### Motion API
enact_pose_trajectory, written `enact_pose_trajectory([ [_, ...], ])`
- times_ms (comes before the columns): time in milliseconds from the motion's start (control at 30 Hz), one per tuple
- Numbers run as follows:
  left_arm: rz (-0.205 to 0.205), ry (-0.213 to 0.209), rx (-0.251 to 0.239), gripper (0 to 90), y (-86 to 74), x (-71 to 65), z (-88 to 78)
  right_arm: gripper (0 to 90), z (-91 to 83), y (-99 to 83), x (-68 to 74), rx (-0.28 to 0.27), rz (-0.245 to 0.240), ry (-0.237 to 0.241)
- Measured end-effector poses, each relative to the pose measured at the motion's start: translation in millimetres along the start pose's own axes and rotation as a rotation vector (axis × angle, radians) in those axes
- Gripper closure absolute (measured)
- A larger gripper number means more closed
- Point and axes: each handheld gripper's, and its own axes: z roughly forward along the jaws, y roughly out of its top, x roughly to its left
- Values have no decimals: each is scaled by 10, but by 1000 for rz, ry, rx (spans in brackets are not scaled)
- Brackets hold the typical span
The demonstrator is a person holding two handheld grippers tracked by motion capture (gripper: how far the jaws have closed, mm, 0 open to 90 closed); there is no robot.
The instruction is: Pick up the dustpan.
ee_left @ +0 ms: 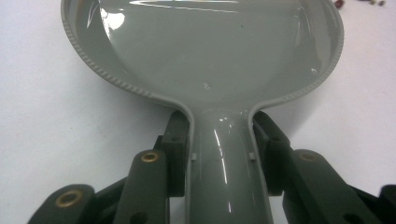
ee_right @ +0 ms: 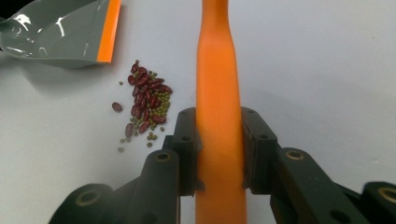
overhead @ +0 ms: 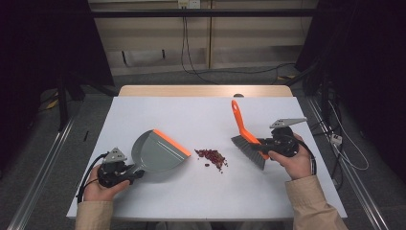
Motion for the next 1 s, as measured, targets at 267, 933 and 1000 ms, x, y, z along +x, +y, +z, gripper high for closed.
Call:
enact_pose_trajectory([
  [267,45,-51,18,634,-59,-64,-113,713,7,3,10,5,3,-6],
  [933,106,-154,63,634,-99,-255,-101,713,35,8,39,9,-2,-12],
  [1000,116,-157,77,633,-85,-276,-51,713,56,12,52,12,-6,-14],
])
